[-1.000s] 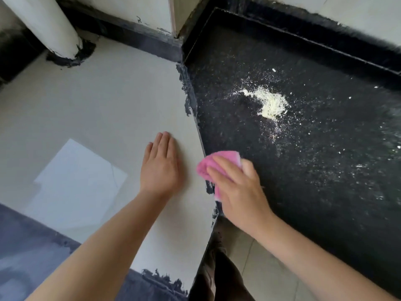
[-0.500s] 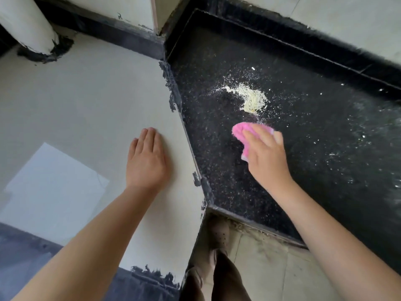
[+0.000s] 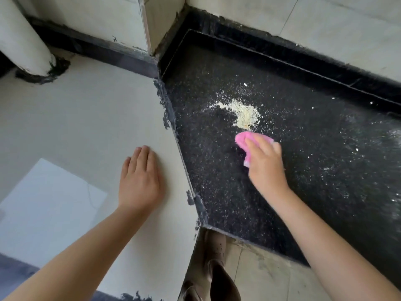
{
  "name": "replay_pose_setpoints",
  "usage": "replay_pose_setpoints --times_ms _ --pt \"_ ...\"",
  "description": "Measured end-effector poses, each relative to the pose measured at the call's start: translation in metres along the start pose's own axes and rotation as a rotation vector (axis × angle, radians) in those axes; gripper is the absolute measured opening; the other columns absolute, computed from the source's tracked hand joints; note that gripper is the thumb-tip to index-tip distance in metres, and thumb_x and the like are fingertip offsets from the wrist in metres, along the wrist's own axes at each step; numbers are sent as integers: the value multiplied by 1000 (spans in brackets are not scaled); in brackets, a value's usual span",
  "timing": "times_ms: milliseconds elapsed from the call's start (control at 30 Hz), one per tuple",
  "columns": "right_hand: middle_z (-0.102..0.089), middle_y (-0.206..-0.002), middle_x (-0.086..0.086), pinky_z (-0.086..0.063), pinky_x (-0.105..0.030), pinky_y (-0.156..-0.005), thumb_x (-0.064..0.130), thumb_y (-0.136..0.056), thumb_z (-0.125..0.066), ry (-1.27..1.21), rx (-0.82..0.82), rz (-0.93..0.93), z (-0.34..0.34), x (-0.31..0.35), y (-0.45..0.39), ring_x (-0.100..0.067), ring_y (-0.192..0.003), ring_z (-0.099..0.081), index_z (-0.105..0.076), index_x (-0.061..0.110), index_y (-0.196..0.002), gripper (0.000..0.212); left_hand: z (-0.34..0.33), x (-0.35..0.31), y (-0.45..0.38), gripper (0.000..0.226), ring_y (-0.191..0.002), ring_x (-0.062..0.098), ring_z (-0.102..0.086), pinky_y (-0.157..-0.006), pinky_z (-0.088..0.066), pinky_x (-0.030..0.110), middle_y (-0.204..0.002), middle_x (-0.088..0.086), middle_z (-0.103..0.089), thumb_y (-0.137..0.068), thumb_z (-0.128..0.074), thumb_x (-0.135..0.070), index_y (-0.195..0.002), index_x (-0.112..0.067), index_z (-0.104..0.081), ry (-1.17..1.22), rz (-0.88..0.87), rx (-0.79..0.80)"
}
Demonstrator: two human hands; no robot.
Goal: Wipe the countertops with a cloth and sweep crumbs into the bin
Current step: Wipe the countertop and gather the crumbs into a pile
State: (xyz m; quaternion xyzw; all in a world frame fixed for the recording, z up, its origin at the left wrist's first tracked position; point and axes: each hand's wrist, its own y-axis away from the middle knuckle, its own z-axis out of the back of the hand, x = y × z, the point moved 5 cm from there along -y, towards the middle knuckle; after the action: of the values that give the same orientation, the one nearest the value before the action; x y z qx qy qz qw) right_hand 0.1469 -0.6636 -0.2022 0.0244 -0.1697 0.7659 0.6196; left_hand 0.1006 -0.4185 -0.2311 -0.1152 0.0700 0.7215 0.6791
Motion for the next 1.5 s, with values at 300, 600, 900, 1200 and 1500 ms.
replay_pose_setpoints --times_ms 300,600,900,1200,1500 --pt "-66 -108 -7 -50 -41 -62 -9 -48 -78 -62 -1 325 -40 60 -26 -22 -87 -34 -66 7 -104 60 22 7 -23 41 -84 40 -63 -82 -35 38 -94 23 -65 -77 -32 -19 -83 6 -64 -20 -13 -85" --pt "-62 -115 -6 -51 -39 -69 -1 -68 -54 -156 -68 296 -33 78 -62 -23 -91 -41 -63 7 -110 43 25 20 -73 47 -96 51 -58 -77 -46 58 -106 32 -61 -77 -29 -18 -95 10 -62 110 145 -148" --pt "-63 -114 0 -50 -40 -67 0 -48 -80 -31 98 149 -52 63 -80 -26 -93 -45 -65 15 -106 61 21 16 -114 47 -97 50 -59 -77 -44 60 -106 32 -62 -79 -30 -14 -99 14 -62 174 162 -291" --pt "-62 -117 -5 -47 -38 -70 2 -59 -71 -188 31 202 -49 105 -108 -27 -96 -38 -65 10 -105 47 4 16 -129 45 -106 48 -55 -90 -41 55 -111 29 -60 -83 -28 -12 -104 12 -60 119 100 -239" --pt "-49 -132 8 -26 -26 -91 -5 -73 -59 -57 123 -57 -47 20 -121 -23 -114 -39 -54 24 -122 58 -3 20 -134 52 -112 48 -50 -96 -31 53 -118 32 -56 -84 -26 -17 -113 15 -54 31 164 -132"
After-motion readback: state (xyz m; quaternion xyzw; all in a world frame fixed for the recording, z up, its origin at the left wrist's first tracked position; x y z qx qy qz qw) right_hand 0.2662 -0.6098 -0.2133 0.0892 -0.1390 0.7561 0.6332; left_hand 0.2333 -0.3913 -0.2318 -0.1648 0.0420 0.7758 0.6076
